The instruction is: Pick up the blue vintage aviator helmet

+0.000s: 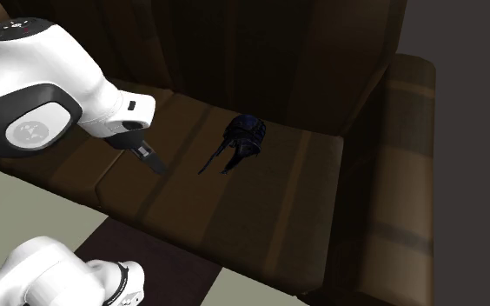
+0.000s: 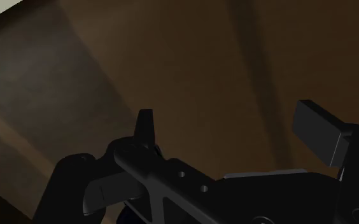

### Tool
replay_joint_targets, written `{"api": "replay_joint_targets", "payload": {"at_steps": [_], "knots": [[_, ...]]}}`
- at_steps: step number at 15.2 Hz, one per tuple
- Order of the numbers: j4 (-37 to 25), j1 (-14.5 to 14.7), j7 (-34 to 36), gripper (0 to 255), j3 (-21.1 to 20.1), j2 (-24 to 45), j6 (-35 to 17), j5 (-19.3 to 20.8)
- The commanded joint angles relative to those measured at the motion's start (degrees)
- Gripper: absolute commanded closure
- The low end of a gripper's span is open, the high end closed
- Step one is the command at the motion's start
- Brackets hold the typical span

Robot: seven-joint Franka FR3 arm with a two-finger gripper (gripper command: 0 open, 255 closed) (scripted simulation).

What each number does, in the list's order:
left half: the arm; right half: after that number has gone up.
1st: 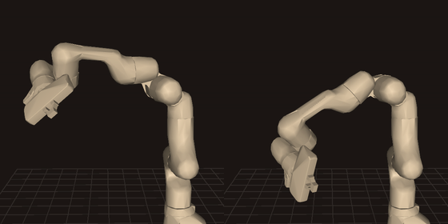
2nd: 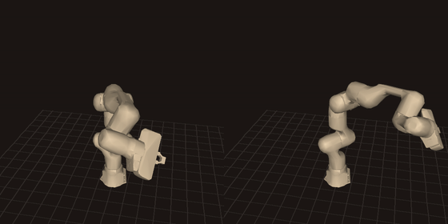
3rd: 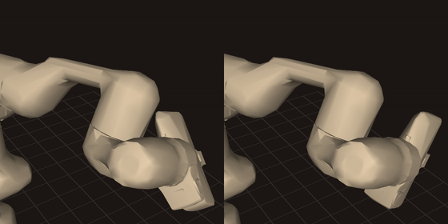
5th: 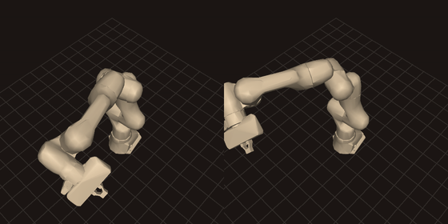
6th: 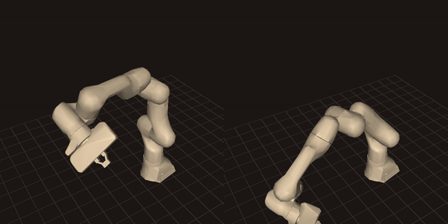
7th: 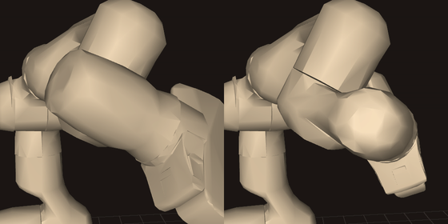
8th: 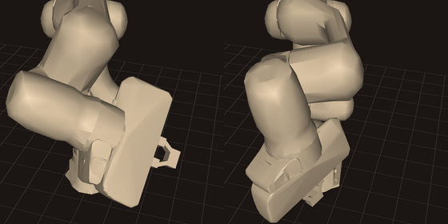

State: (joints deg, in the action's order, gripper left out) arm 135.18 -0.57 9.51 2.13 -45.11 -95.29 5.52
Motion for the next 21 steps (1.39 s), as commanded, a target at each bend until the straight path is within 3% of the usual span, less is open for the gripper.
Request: {"api": "replay_joint_targets", "payload": {"at_steps": [1, 9, 18, 21], "knots": [[0.0, 0.0, 0.0, 0, 0.0, 0.0, 0.0, 0.0], [-6.4, -1.2, -1.7, 0, 1.6, 16.0, -10.8, 4.2], [-19.2, -2.5, -3.0, 0, 3.0, 34.7, -18.4, 7.8], [-18.2, -2.6, -2.7, 0, 3.0, 35.3, -20.0, 8.0]]}}
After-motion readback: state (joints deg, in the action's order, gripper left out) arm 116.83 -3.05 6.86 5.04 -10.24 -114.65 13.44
